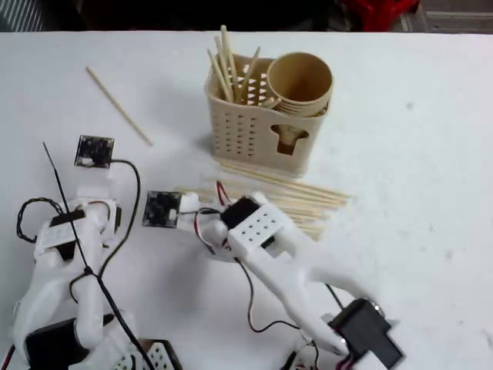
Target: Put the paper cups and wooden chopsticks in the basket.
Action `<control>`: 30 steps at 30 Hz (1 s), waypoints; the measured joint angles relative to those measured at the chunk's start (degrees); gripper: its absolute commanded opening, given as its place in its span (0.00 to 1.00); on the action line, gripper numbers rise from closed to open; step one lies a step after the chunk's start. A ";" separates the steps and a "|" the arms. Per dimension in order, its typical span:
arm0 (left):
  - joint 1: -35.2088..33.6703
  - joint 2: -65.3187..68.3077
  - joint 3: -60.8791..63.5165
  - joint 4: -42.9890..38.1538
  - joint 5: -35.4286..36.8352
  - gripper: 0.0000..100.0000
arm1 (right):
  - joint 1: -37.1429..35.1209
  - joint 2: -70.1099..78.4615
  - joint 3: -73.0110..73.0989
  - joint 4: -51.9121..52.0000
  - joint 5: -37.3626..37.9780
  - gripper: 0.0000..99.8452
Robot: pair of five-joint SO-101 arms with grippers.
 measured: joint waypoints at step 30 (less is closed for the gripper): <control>0.00 0.00 0.00 0.00 0.00 0.10 | 6.15 4.48 0.62 -6.15 0.26 0.12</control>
